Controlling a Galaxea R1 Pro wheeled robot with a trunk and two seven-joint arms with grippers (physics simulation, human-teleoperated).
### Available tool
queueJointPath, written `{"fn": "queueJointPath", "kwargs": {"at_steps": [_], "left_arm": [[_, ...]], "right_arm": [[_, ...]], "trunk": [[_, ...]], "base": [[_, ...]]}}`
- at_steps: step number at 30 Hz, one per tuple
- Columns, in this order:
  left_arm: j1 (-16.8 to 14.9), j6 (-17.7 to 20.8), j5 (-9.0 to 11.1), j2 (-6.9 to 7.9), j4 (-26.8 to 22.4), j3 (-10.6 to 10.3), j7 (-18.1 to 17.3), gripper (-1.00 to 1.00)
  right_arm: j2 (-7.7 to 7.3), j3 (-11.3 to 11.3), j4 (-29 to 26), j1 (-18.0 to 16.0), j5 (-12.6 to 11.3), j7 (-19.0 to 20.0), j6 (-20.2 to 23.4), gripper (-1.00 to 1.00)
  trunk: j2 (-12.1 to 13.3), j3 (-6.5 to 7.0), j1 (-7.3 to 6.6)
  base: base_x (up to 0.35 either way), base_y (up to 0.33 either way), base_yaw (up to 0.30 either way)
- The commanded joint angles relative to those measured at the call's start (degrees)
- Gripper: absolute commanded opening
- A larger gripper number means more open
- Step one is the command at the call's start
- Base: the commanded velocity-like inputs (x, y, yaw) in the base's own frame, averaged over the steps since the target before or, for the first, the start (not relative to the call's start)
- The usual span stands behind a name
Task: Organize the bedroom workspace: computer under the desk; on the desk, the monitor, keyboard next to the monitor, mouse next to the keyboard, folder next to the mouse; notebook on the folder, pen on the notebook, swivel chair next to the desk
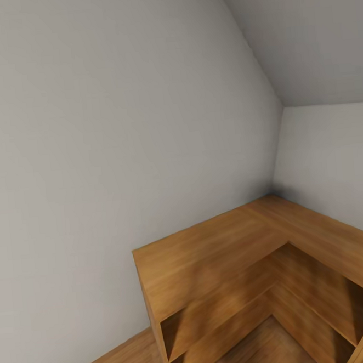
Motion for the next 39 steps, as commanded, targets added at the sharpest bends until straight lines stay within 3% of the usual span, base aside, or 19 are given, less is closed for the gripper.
{"fn": "queueJointPath", "kwargs": {"at_steps": [1,15,16,19,34,39], "left_arm": [[0.00,0.12,-0.03,-0.01,-0.08,-0.02,0.05,1.00],[-0.01,0.04,0.31,0.08,-0.18,0.28,0.20,1.00],[-0.01,0.04,0.33,0.08,-0.19,0.28,0.19,1.00],[0.00,0.02,0.40,0.08,-0.25,0.32,0.19,1.00],[0.00,-0.09,0.37,0.17,-2.22,0.29,0.03,1.00],[0.00,-3.77,0.25,0.23,-3.72,0.24,0.05,1.00]], "right_arm": [[0.01,0.00,-0.05,-0.03,-0.07,-0.08,0.17,1.00],[0.11,0.00,-1.06,-0.04,-0.11,-0.08,-2.10,1.00],[0.11,-0.01,-1.04,-0.03,-0.09,-0.08,-14.90,1.00],[0.11,-0.13,-0.62,-0.03,0.08,-0.04,-24.84,1.00],[0.11,-0.13,-0.46,-0.03,0.05,-0.05,-25.89,1.00],[0.11,-0.22,-0.70,-0.05,-0.19,-0.07,-25.93,1.00]], "trunk": [[0.39,0.13,-0.23],[6.00,2.64,-3.31],[6.40,2.82,-3.53],[7.61,3.36,-4.18],[13.62,6.06,-7.48],[15.63,6.95,-8.58]], "base": [[0.000,0.000,0.000],[0.000,0.000,-0.023],[0.000,0.000,-0.207],[0.000,0.000,-0.246],[0.000,0.000,-0.263],[0.000,0.000,-0.264]]}}
